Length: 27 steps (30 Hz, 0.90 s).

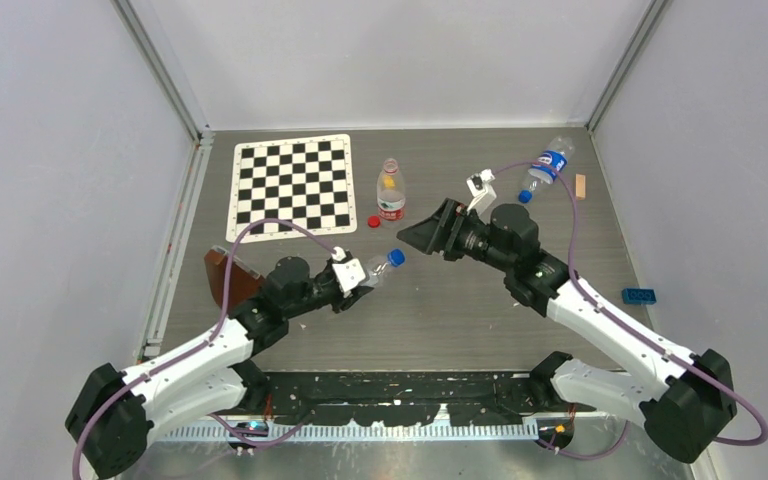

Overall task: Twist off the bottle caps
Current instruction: Unscrew the bottle cap from the plastic bottle.

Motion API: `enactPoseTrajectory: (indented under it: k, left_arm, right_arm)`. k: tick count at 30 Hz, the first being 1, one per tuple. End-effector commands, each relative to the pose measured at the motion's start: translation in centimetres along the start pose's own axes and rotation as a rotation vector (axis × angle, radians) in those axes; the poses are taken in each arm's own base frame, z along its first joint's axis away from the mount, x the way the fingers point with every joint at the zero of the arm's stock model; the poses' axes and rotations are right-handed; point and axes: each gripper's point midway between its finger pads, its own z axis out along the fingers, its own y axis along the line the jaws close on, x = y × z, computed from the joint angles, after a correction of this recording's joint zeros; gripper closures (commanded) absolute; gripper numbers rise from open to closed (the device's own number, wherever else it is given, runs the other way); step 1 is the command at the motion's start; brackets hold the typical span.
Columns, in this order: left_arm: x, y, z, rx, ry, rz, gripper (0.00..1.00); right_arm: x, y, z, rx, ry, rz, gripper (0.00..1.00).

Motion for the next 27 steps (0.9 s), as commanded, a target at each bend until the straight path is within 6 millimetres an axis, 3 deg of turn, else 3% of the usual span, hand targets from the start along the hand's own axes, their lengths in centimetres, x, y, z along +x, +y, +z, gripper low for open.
enactPoseTrajectory:
  k: [1, 9, 19, 27]
  left_arm:
    - [-2.3, 1.7, -0.1, -0.095, -0.078, 0.077, 0.95]
    - [-2.1, 1.7, -0.1, -0.098, -0.073, 0.078, 0.95]
    - [-1.8, 1.7, -0.1, -0.096, -0.053, 0.084, 0.95]
    - [-1.9, 1.8, -0.2, -0.102, -0.052, 0.086, 0.95]
  right_arm:
    - [-0.1, 0.8, 0.7, -0.002, 0.032, 0.091, 0.23]
    - [1.5, 1.0, 2.4, -0.044, 0.144, 0.127, 0.31]
    - [1.8, 0.8, 3.2, -0.052, 0.16, 0.139, 0.38]
    - [2.2, 1.1, 3.4, -0.086, 0.185, 0.118, 0.66]
